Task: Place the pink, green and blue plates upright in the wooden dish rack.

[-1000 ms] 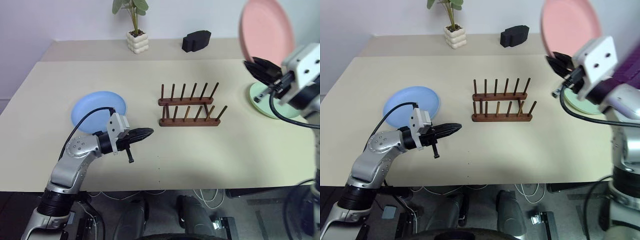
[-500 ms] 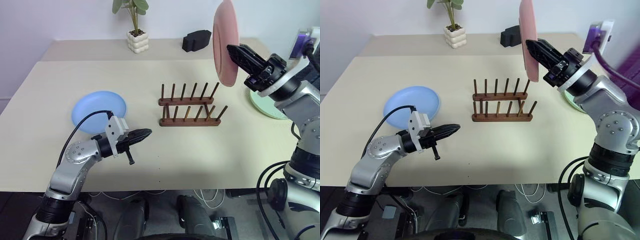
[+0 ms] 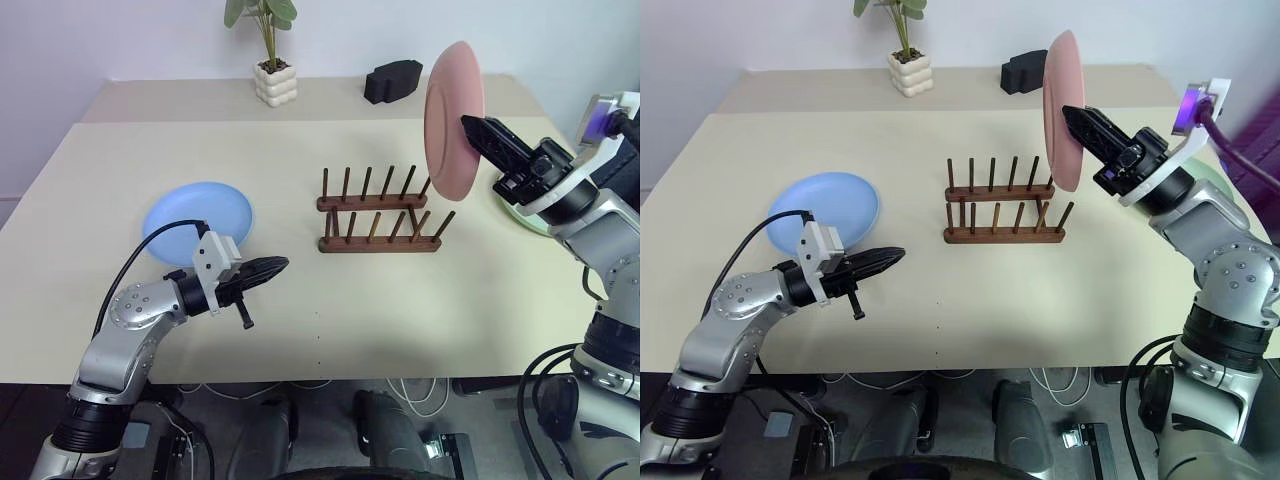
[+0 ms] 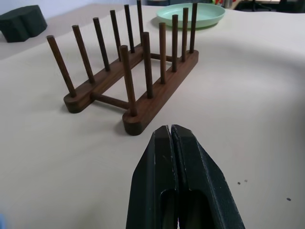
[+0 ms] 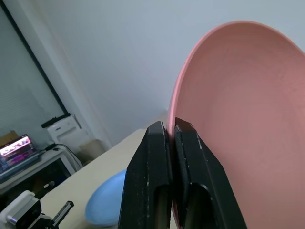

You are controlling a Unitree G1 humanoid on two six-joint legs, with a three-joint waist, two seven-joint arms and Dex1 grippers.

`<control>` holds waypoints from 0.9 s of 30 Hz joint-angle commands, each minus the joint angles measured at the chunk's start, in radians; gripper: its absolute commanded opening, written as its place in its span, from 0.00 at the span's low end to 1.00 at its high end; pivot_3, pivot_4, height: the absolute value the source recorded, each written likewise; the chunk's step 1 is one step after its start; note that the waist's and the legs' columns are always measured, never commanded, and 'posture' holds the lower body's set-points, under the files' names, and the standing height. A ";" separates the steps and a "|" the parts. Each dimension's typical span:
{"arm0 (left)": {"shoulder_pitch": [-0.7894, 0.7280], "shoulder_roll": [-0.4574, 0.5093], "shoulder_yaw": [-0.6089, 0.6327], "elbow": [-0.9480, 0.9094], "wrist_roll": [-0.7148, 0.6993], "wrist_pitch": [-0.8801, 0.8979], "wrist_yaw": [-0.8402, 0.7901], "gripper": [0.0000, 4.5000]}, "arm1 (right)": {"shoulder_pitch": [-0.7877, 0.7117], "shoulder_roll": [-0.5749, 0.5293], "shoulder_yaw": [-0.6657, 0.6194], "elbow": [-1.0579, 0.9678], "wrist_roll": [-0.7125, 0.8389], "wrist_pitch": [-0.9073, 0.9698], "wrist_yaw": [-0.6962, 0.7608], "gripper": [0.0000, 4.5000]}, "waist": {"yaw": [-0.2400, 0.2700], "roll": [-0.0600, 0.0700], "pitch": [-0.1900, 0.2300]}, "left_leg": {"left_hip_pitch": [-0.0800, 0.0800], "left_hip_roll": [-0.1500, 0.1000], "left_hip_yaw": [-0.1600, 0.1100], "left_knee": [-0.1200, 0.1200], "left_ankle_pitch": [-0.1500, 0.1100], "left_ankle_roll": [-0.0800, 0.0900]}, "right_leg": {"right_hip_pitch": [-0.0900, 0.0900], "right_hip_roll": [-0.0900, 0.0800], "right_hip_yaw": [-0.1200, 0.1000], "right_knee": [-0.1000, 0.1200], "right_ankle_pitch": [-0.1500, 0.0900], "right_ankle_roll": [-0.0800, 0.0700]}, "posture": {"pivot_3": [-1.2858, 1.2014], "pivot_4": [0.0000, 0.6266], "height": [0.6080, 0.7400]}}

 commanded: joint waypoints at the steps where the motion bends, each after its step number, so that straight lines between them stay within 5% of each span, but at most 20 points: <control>1: 0.002 0.004 0.020 -0.038 -0.012 -0.009 0.000 0.00 | 0.005 0.005 -0.007 0.000 0.033 -0.005 -0.004 0.01 | 0.000 0.000 0.000 | 0.000 0.000 0.000 0.000 0.000 0.000 | 0.000 0.000 0.000 0.000 0.000 0.000 | 0.52 0.24 0.93; 22: 0.002 -0.035 -0.025 -0.068 -0.009 0.001 0.014 0.00 | 0.079 0.040 -0.010 0.004 0.105 -0.012 -0.083 0.01 | -0.001 0.000 0.000 | 0.000 0.000 0.000 0.000 0.000 0.000 | 0.000 0.000 0.000 0.000 0.000 0.000 | 0.52 0.24 0.93; 27: -0.003 -0.040 -0.029 -0.067 -0.008 0.003 0.013 0.00 | 0.083 0.041 -0.011 0.006 0.101 -0.027 -0.093 0.43 | -0.001 0.000 0.000 | 0.000 0.000 0.000 0.000 0.000 0.000 | 0.000 0.000 0.000 0.000 0.000 0.000 | 0.52 0.24 0.93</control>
